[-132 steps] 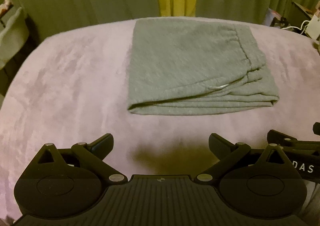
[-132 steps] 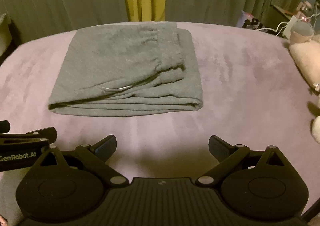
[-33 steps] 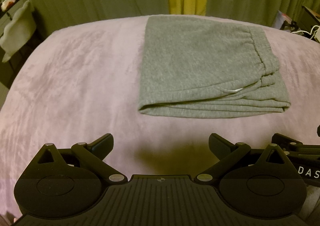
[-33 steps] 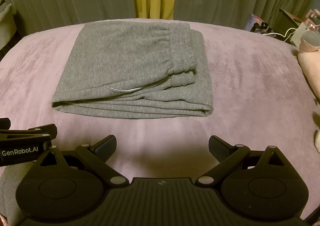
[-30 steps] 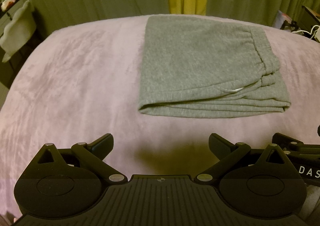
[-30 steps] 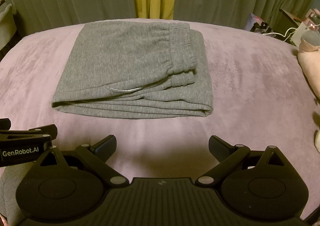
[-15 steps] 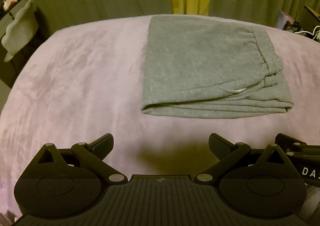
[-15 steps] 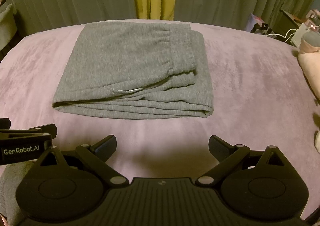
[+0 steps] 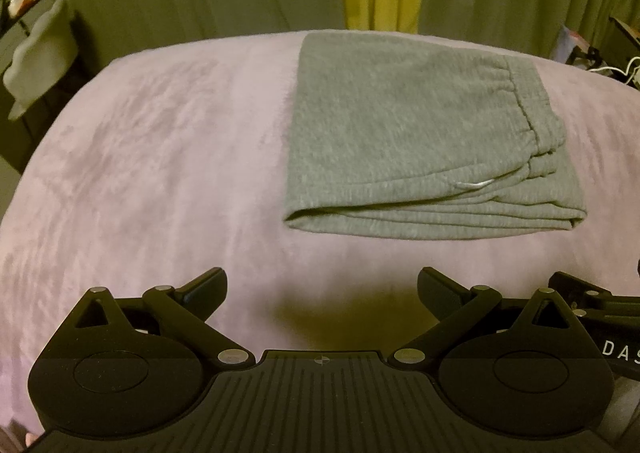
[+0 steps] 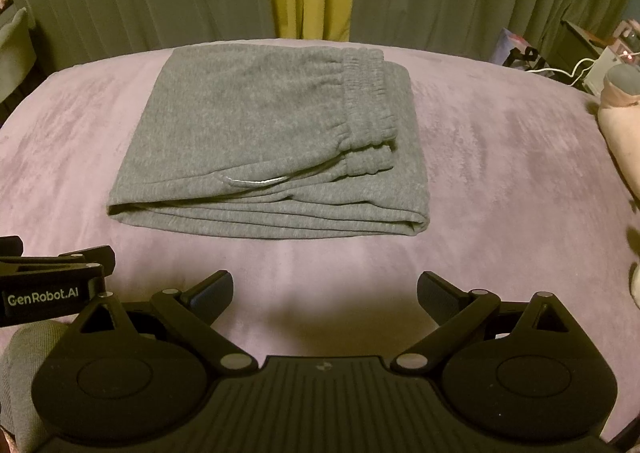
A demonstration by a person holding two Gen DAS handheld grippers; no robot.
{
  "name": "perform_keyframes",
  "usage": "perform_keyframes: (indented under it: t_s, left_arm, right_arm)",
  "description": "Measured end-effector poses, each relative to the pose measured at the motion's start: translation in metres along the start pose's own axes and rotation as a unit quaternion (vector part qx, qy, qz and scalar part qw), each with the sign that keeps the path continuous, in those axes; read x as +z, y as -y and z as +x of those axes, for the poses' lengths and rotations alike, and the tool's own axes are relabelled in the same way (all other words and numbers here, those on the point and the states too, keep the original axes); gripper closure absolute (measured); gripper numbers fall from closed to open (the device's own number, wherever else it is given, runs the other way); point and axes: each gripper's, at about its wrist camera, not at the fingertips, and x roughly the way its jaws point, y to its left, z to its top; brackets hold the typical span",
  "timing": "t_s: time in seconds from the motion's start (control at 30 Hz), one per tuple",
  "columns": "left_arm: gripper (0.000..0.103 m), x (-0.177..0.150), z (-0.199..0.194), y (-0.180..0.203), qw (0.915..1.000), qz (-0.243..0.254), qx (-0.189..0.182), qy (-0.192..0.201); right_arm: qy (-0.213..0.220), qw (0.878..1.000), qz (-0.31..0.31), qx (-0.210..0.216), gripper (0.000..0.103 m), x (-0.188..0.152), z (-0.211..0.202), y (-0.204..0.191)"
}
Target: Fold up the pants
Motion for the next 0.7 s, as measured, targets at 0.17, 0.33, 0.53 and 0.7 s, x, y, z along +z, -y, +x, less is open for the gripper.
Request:
perform_keyframes:
  t_s: [0.17, 0.33, 0.53, 0.7]
  left_arm:
    - [0.000, 0.0011, 0.0002, -0.0004, 1.0000, -0.001, 0.000, -0.001]
    - [0.000, 0.0008, 0.0002, -0.0004, 1.0000, -0.002, -0.001, -0.001]
    - [0.000, 0.0001, 0.0008, -0.0011, 1.0000, -0.004, -0.001, 0.000]
    - [0.000, -0.0004, 0.0010, -0.0006, 1.0000, -0.004, 0.000, 0.000]
  right_arm:
    - [0.000, 1.000, 0.000, 0.001, 0.004, 0.0003, -0.0002, -0.0015]
    - [0.001, 1.000, -0.001, 0.000, 0.004, 0.0007, -0.0003, -0.0023]
    - [0.001, 1.000, -0.001, 0.000, 0.004, 0.0007, -0.0002, -0.0023]
    - [0.001, 1.000, 0.000, 0.001, 0.004, 0.0007, -0.0001, -0.0020]
